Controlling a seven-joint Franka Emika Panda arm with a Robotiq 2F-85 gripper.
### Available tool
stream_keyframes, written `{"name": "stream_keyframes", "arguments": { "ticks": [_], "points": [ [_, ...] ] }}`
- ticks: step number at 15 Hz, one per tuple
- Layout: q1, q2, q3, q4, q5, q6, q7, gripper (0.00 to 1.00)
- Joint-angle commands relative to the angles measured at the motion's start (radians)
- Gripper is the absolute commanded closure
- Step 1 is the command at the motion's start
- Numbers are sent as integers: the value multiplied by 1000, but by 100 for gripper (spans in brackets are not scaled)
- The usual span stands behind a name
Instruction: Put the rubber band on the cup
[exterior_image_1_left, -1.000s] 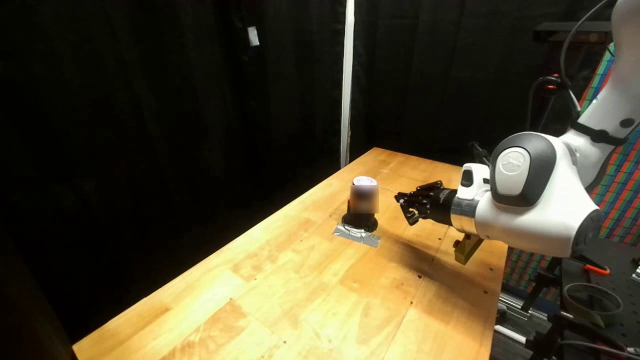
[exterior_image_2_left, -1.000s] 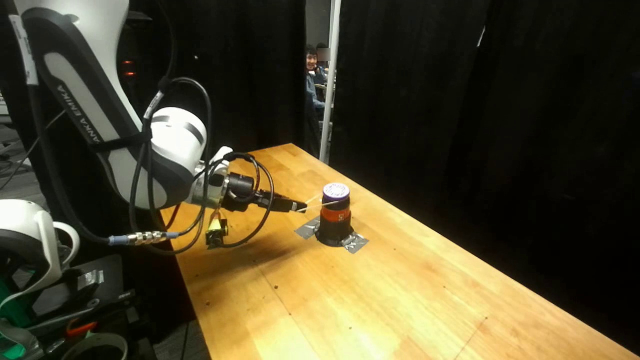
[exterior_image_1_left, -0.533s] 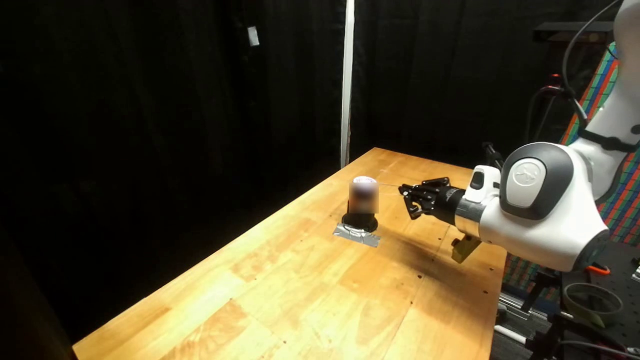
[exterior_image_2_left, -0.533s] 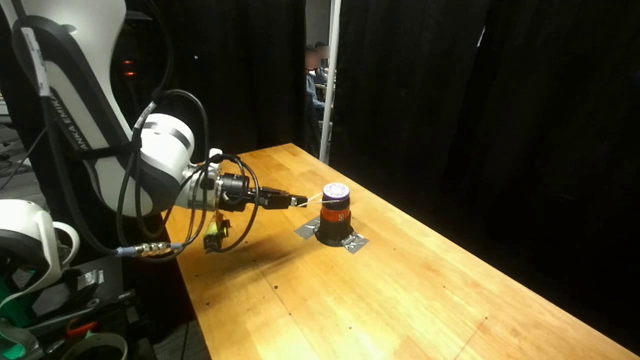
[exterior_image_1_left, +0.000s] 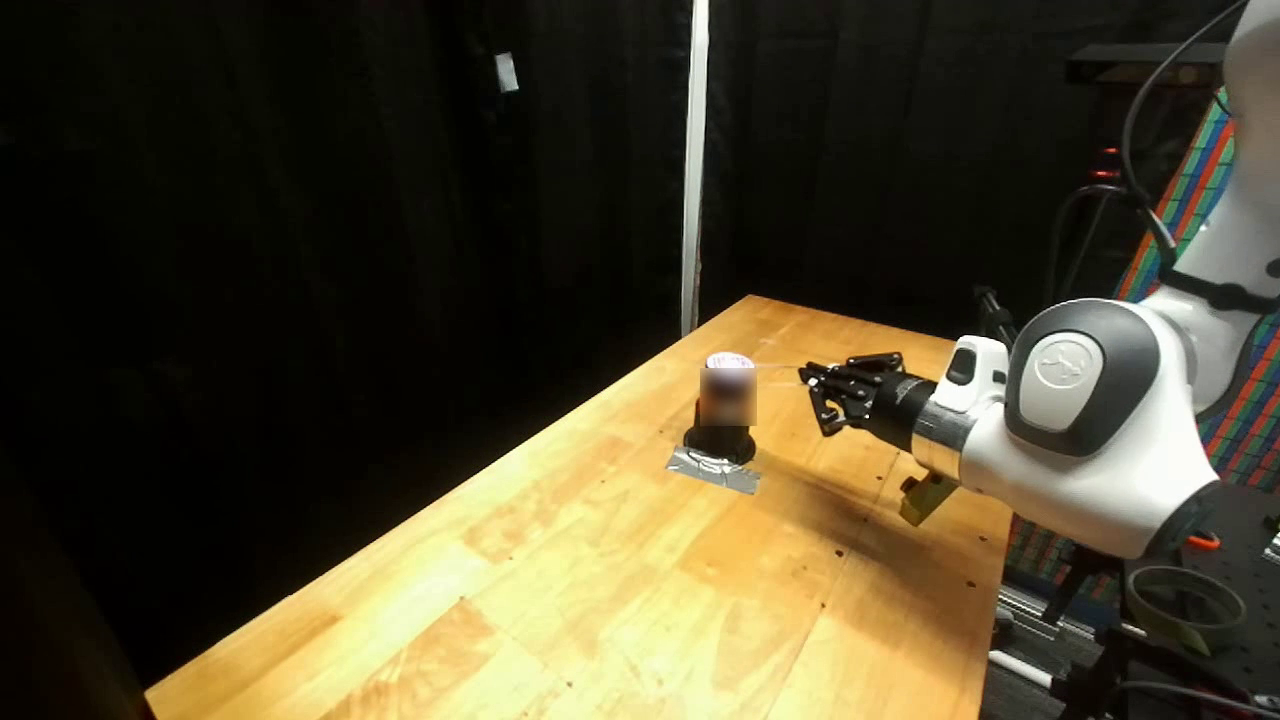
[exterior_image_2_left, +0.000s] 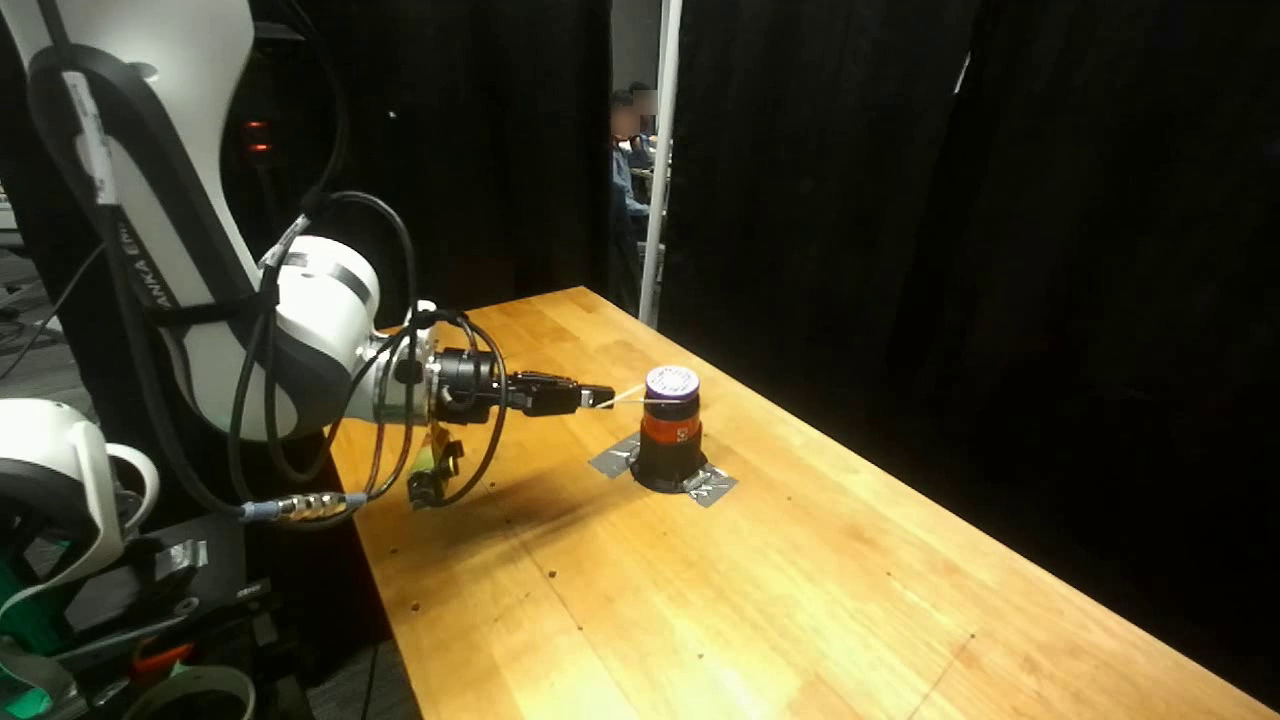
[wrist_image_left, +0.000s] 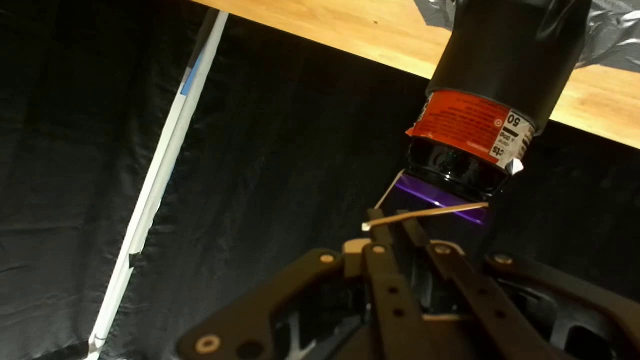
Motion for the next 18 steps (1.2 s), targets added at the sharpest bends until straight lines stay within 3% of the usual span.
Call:
{"name": "stream_keyframes", "arguments": {
  "ticks": [1,11,12,13,14,18],
  "points": [
    [-19,-8,25,-27,-40,-59,20,89],
    [-53,-16,23,-44,-69,10,16,89],
    [-92,-76,11,-60,-140,151,0,64],
    [-147,-104,43,-70,-172,227,-21,63],
    [-252,-137,125,-73,-180,305,-71,56],
    [-458,-143,250,23,-114,637,-239,27]
  ]
}}
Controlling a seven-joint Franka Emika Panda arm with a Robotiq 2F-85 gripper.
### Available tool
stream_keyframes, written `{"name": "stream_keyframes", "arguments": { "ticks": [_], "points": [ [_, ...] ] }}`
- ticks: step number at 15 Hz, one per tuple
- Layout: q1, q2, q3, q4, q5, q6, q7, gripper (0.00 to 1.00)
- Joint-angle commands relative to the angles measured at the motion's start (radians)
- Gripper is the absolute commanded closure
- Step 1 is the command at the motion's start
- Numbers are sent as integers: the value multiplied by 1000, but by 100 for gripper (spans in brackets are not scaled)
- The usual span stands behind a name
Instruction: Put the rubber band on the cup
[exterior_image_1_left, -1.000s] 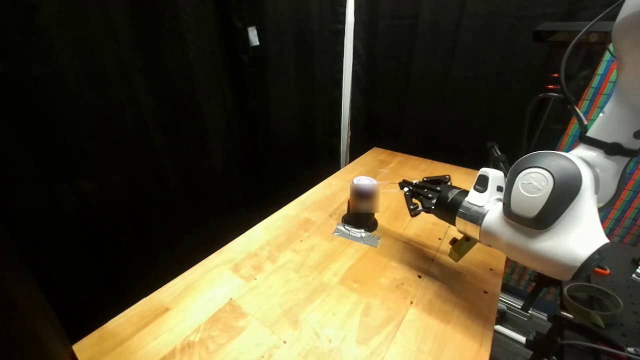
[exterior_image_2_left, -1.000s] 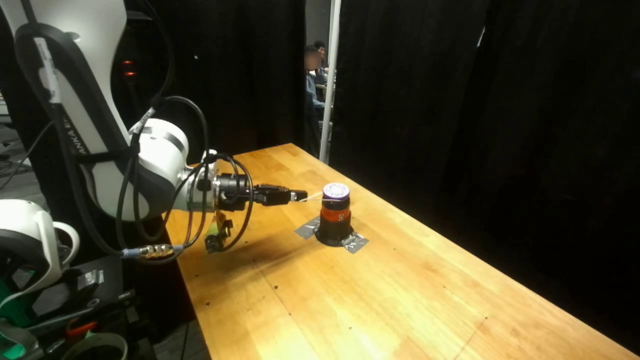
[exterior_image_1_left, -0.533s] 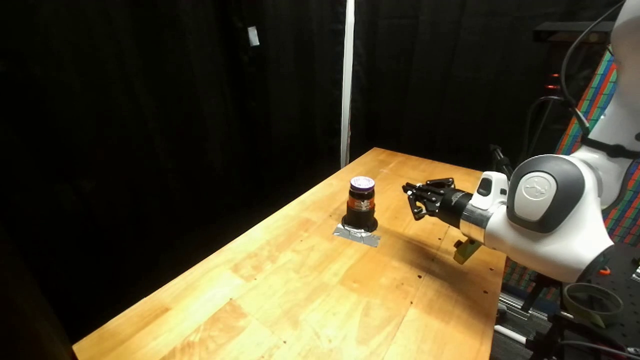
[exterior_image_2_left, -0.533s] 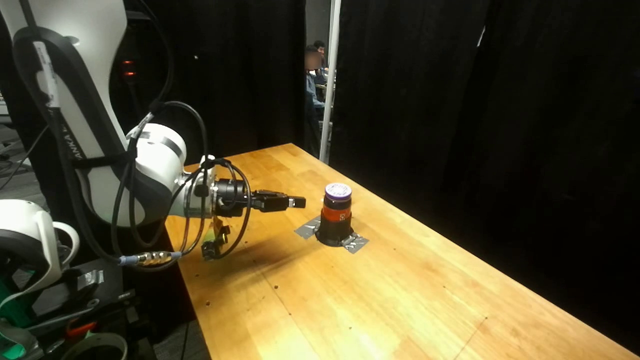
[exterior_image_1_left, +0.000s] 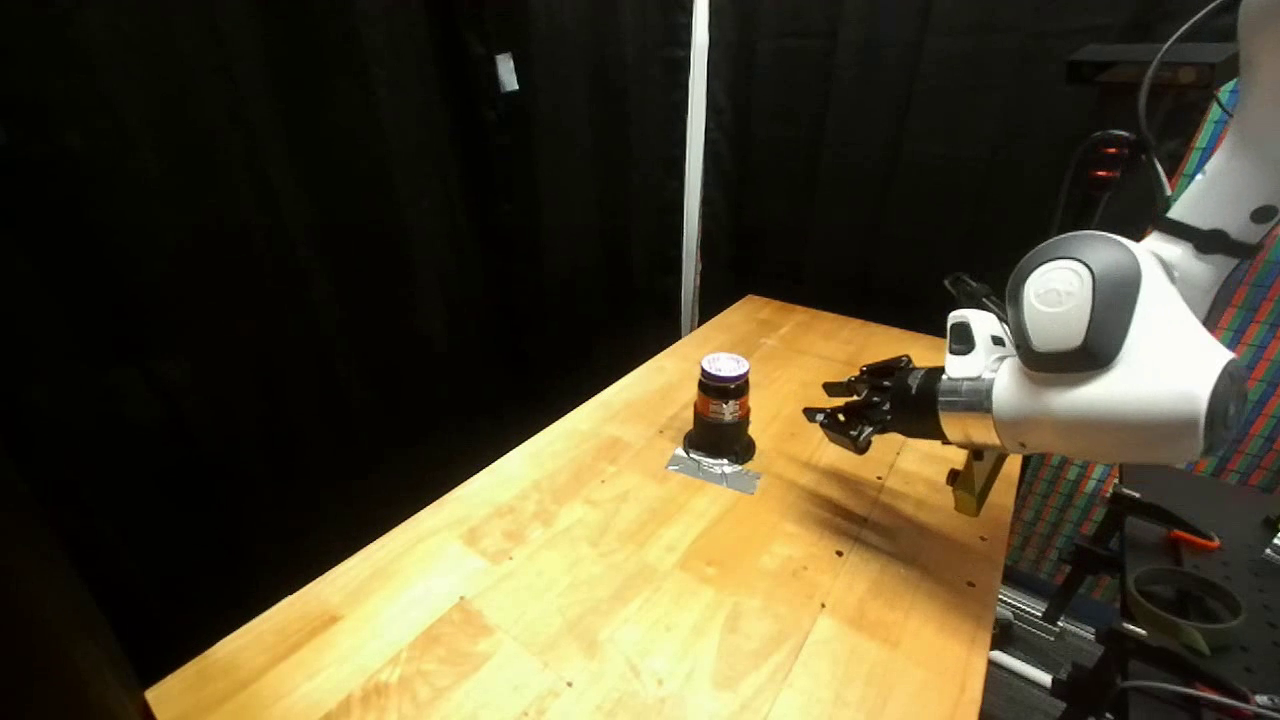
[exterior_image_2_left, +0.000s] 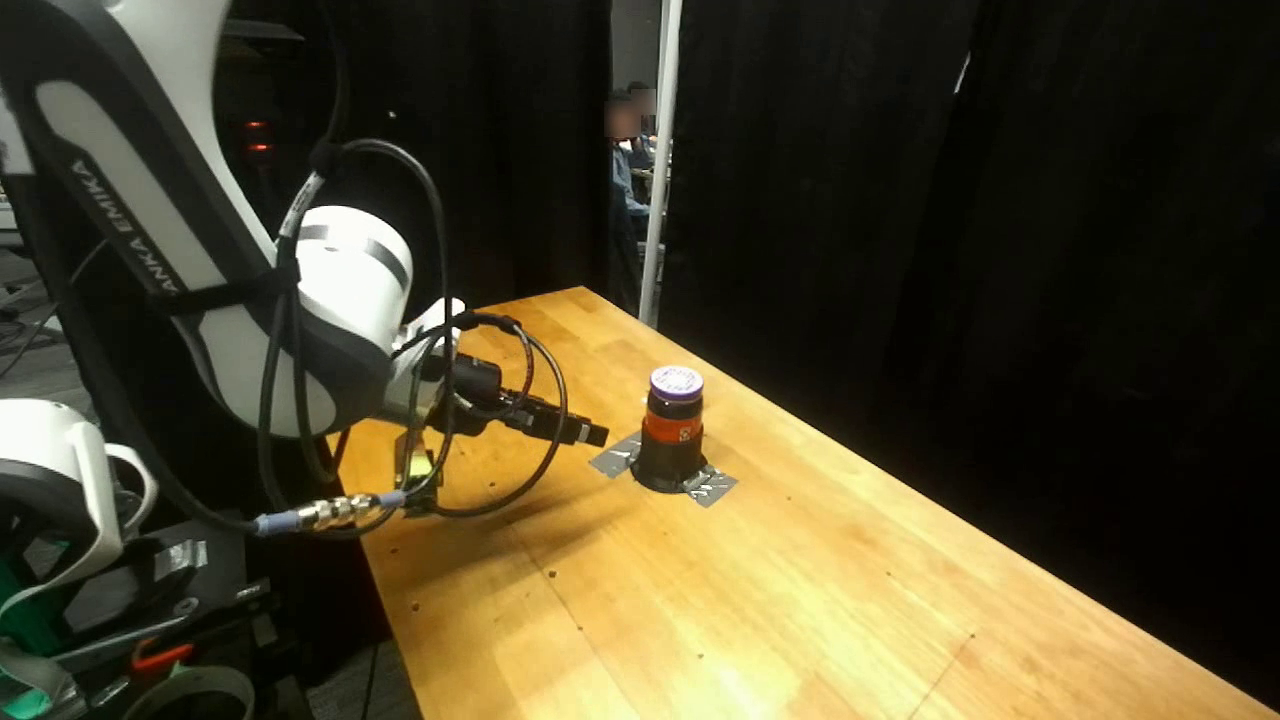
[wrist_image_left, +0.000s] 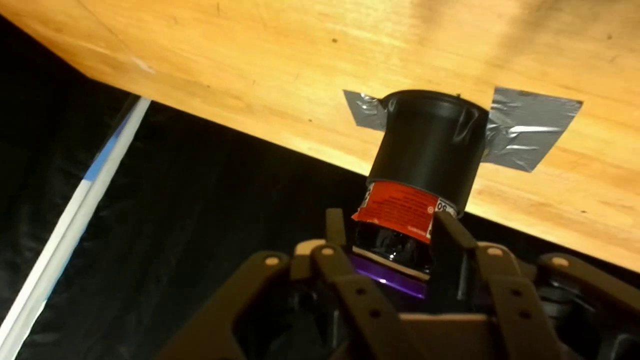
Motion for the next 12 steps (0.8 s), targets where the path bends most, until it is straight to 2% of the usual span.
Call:
{"name": "stream_keyframes", "arguments": {
  "ticks": [1,2,4,6,9,12],
  "points": [
    [-173,-52,104,66,94,279,-201,18],
    [-180,-80,78,75,173,363,-293,11],
    [-137,-140,-54,64,302,525,-449,0],
    [-104,-139,-170,49,424,626,-616,0],
    [-87,-105,-278,13,611,699,-866,0],
    [-69,-68,-325,-45,827,691,-1112,0]
  ]
}}
